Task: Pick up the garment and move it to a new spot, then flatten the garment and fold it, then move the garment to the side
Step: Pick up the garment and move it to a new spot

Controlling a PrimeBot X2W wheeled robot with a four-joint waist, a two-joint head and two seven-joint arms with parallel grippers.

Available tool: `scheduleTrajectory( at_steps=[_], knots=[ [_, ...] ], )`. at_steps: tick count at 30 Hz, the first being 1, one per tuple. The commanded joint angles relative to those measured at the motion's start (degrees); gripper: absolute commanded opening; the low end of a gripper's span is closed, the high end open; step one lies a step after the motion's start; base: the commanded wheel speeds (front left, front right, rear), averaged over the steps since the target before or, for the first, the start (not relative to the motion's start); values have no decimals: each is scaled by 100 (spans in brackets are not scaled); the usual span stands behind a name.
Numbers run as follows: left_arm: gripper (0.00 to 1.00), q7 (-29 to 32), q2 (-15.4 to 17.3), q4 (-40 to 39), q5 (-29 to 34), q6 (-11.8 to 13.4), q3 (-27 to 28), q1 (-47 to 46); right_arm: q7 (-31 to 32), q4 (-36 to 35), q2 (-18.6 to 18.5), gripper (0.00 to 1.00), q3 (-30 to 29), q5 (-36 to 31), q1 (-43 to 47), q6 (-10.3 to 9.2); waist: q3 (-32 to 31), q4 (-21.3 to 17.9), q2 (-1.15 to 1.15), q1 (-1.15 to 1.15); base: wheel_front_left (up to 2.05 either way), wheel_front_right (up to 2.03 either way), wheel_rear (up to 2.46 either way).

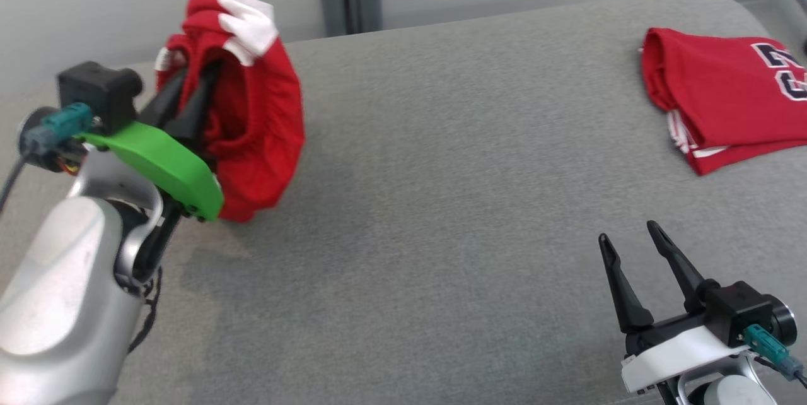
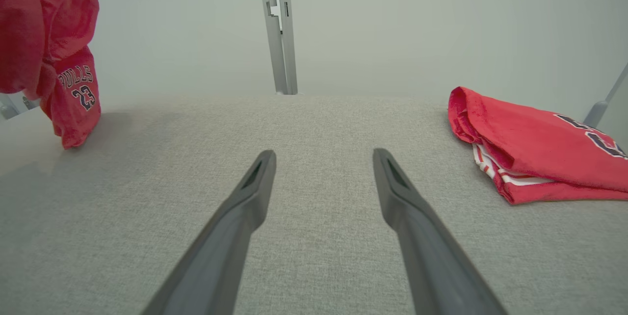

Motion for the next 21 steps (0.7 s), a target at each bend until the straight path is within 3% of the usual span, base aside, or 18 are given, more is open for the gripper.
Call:
scheduleTrajectory(
  at_steps=[1,8,15,18,20,21],
  knots=[
    [0,77,-72,-211,-50,-11,-119,182,-15,-29,14,100,-54,28,127,-10,-663,-1129,0,0,0,0,0],
    [0,144,-470,-215,79,-11,-994,585,-15,-77,85,100,-69,44,185,-10,-489,-1620,0,0,0,0,0],
    [0,-385,-715,1275,261,0,-2084,858,-14,-106,166,100,8,58,15,-10,-140,-1778,0,0,0,0,0],
    [0,-815,-872,1887,394,4,-2276,742,-14,-116,183,100,-2,56,-35,-10,-22,-1701,0,0,0,0,0],
    [100,-1095,-1045,2168,406,32,-2285,711,-14,-85,187,100,-30,42,-43,-10,-33,-1621,0,0,0,0,0],
    [100,-1211,-1104,2248,428,52,-2281,699,-14,-75,188,100,-23,34,-31,-10,-60,-1574,0,0,0,0,0]
  ],
)
